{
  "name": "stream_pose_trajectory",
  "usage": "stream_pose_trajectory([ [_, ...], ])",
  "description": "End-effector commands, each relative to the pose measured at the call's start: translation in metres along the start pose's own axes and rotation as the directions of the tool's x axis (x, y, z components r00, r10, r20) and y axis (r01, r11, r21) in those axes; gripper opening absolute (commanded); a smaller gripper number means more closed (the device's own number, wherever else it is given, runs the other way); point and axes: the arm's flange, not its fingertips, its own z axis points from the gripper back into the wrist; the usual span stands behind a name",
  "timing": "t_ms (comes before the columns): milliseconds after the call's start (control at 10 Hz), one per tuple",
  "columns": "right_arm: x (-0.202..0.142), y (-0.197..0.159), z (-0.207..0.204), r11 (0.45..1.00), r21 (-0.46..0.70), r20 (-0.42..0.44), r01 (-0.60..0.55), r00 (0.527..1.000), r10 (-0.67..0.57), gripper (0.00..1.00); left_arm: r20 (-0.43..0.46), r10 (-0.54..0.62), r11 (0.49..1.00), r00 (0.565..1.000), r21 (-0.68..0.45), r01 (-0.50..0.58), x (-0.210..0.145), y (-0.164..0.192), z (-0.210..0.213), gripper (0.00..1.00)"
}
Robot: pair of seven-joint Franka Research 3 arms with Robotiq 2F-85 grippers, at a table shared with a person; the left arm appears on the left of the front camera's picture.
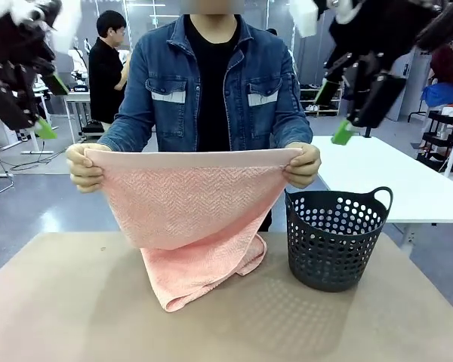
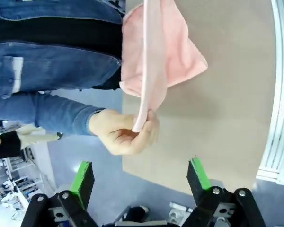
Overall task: Fold the towel.
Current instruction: Grab the top end of the 100 cm Hotel Towel extended by the human.
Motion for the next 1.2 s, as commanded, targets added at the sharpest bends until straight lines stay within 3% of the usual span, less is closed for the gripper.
stream_pose_trajectory([
  [0, 0.011, -0.016, -0.011, 1.0, -0.029, -0.016, 0.013, 1.0, -0.013, 1.0, -0.008, -0.006, 0.998, 1.0, -0.068, 0.005, 0.013, 0.008, -0.013, 1.0],
  [600, 0.041, -0.052, -0.074, 0.999, -0.049, -0.024, -0.011, 1.0, 0.01, 1.0, -0.039, -0.021, 0.99, 0.999, -0.138, 0.015, 0.04, 0.022, -0.076, 1.0],
  [1100, 0.043, -0.072, -0.122, 0.999, 0.038, -0.015, 0.005, 1.0, -0.004, 1.0, -0.028, -0.001, 0.983, 1.0, -0.181, -0.004, 0.046, 0.037, -0.115, 1.0],
])
